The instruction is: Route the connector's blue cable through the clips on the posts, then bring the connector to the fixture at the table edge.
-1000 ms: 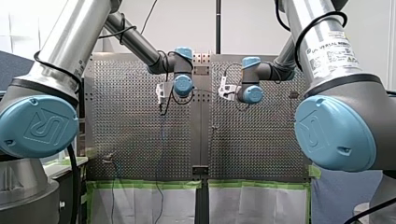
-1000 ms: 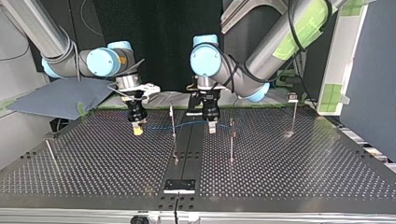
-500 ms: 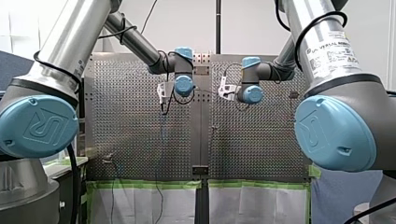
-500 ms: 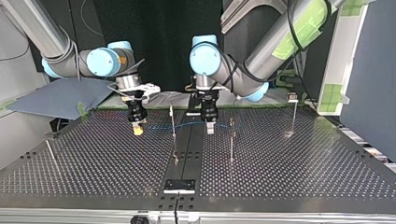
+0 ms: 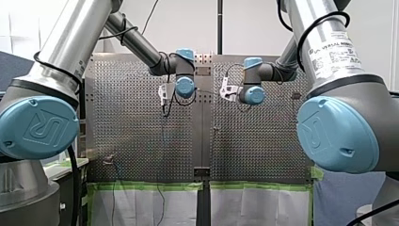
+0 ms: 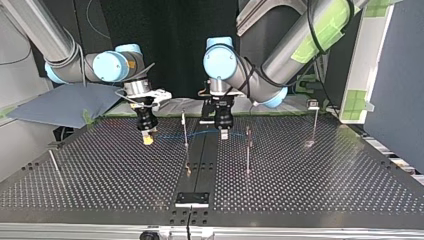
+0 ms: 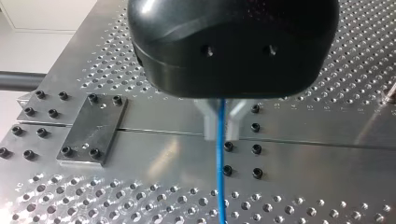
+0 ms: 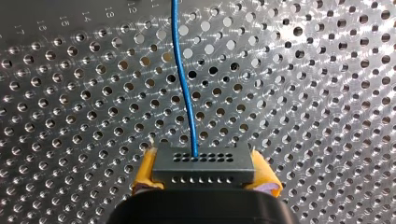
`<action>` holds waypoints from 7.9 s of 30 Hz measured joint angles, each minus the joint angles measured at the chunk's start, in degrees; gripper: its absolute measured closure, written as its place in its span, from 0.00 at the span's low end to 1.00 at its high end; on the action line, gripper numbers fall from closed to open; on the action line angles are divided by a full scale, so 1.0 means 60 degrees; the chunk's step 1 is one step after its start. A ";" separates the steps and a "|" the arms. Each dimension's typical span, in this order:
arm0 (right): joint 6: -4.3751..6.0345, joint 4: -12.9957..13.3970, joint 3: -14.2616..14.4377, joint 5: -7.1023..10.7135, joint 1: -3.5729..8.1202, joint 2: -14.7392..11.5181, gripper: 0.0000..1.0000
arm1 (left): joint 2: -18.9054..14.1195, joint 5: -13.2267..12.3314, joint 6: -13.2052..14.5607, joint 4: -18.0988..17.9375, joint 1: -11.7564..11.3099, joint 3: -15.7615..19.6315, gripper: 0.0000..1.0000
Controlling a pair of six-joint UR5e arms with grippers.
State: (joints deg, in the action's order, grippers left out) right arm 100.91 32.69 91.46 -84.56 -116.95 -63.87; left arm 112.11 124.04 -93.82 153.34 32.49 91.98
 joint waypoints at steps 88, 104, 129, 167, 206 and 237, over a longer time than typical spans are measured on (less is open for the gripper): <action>-0.0400 0.1406 0.2264 -0.0140 0.0636 0.0862 0.98 | 0.1618 -0.0443 0.0028 -0.1876 0.0588 0.1803 1.00; -0.0515 0.1803 0.2307 0.0206 0.0731 0.1190 0.98 | 0.1812 -0.0478 -0.0047 -0.2055 0.0527 0.1786 1.00; -0.0457 0.2409 0.2303 0.0609 0.1241 0.1399 0.98 | 0.1813 -0.0797 -0.0040 -0.2266 0.0430 0.1773 1.00; -0.0382 0.2375 0.2308 0.0673 0.1713 0.1444 0.98 | 0.1915 -0.1668 -0.0391 -0.2557 0.0562 0.1723 1.00; -0.0403 0.2862 0.2247 0.0801 0.1734 0.1977 0.98 | 0.2292 -0.1739 -0.0538 -0.2689 0.0508 0.1353 1.00; -0.0375 0.2960 0.2095 0.0821 0.1803 0.1982 0.98 | 0.2648 -0.1796 -0.0651 -0.2528 0.0361 0.0855 1.00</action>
State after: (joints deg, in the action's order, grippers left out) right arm 98.66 50.45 104.03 -79.64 -106.13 -51.97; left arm 128.00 113.26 -97.73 138.17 34.66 97.11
